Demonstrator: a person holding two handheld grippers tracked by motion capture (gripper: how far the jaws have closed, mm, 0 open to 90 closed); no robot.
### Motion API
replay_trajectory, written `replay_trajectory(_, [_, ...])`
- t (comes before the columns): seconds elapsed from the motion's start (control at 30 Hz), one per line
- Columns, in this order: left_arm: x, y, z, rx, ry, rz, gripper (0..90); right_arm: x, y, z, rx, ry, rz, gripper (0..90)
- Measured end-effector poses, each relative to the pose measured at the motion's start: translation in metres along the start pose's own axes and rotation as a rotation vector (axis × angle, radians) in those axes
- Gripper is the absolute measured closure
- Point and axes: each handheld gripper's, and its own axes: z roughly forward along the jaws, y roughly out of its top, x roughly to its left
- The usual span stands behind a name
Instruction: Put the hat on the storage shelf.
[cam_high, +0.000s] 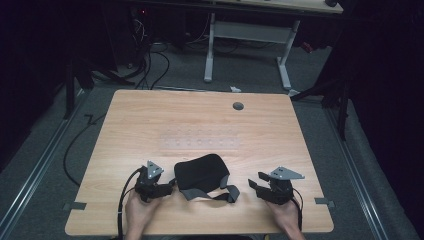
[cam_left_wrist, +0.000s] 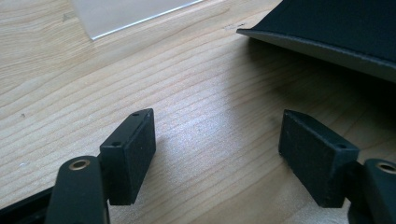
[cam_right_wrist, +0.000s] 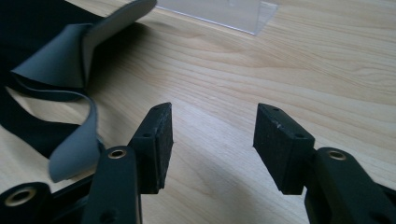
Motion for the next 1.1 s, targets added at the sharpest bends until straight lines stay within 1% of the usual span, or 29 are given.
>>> replay_trajectory(0.03, [0.0,0.0,0.0,0.0,0.0,0.0,27.6,0.003,0.002,-0.001,-0.008,0.022,-0.002,46.0])
replay_trajectory(0.1, [0.0,0.0,0.0,0.0,0.0,0.0,27.6,0.004,0.002,-0.002,-0.013,0.028,-0.006,45.8])
replay_trajectory(0.13, [0.0,0.0,0.0,0.0,0.0,0.0,27.6,0.008,0.005,-0.003,-0.021,0.044,-0.011,45.3])
replay_trajectory(0.17, [0.0,0.0,0.0,0.0,0.0,0.0,27.6,0.009,0.006,-0.004,-0.022,0.048,-0.01,45.2])
replay_trajectory(0.23, [0.0,0.0,0.0,0.0,0.0,0.0,27.6,0.012,0.008,-0.005,-0.032,0.058,-0.026,44.8])
replay_trajectory(0.4, [0.0,0.0,0.0,0.0,0.0,0.0,27.6,0.02,0.015,-0.006,-0.041,0.082,-0.038,44.1])
replay_trajectory(0.53, [0.0,0.0,0.0,0.0,0.0,0.0,27.6,0.025,0.019,-0.005,-0.049,0.093,-0.054,44.8])
replay_trajectory(0.63, [0.0,0.0,0.0,0.0,0.0,0.0,27.6,0.028,0.023,-0.005,-0.054,0.104,-0.052,45.0])
replay_trajectory(0.67, [0.0,0.0,0.0,0.0,0.0,0.0,27.6,0.031,0.027,-0.003,-0.058,0.114,-0.058,44.9])
replay_trajectory(0.73, [0.0,0.0,0.0,0.0,0.0,0.0,27.6,0.032,0.028,-0.002,-0.057,0.12,-0.061,44.9])
replay_trajectory(0.77, [0.0,0.0,0.0,0.0,0.0,0.0,27.6,0.035,0.032,0.001,-0.045,0.132,-0.064,44.7])
replay_trajectory(0.97, [0.0,0.0,0.0,0.0,0.0,0.0,27.6,0.042,0.037,0.013,-0.001,0.157,-0.06,44.0])
replay_trajectory(1.1, [0.0,0.0,0.0,0.0,0.0,0.001,27.6,0.045,0.039,0.018,0.003,0.168,-0.055,43.5])
